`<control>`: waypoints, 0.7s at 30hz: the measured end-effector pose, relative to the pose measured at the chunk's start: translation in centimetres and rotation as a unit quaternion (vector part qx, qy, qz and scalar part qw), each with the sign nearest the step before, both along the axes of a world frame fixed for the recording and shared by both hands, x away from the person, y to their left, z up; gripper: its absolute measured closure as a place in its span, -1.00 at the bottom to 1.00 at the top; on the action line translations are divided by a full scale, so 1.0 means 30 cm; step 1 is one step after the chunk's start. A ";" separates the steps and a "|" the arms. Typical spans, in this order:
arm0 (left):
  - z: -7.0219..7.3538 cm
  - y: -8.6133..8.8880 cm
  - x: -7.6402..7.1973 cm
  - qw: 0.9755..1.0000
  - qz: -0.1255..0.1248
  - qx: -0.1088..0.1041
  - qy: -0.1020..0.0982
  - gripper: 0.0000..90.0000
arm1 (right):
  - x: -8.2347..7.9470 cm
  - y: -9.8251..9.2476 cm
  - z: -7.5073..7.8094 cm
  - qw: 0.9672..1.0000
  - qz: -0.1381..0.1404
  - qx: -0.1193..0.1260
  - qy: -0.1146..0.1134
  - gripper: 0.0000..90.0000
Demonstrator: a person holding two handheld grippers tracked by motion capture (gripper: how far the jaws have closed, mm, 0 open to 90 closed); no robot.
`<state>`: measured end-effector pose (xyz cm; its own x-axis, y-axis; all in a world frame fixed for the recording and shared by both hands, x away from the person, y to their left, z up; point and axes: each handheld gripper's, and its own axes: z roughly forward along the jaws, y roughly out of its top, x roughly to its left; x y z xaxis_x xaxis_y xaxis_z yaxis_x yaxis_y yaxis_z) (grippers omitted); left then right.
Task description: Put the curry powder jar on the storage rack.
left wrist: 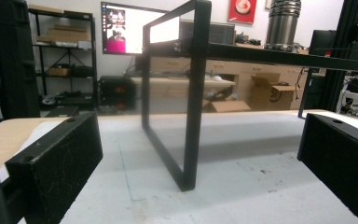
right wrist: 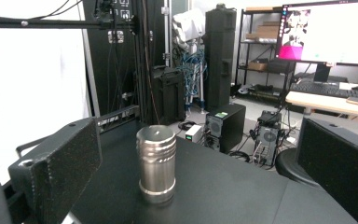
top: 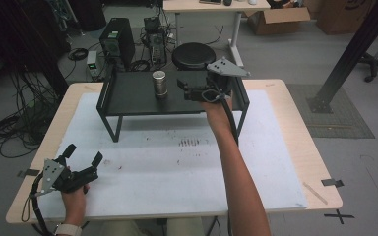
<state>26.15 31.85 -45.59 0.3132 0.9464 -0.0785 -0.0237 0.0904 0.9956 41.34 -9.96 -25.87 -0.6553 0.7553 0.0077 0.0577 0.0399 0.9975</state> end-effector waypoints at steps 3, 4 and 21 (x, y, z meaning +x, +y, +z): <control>0.000 0.000 0.000 1.000 0.000 -0.001 0.000 -0.99 | -0.040 -0.010 -0.016 1.000 0.007 -0.008 -0.016 -1.00; 0.000 0.000 0.000 1.000 0.000 0.000 0.000 -0.99 | -0.053 -0.013 -0.023 1.000 0.010 -0.009 -0.019 -1.00; 0.001 -0.003 0.002 1.000 -0.001 0.007 0.002 -0.99 | -0.194 -0.055 -0.118 0.999 0.040 -0.015 -0.026 -1.00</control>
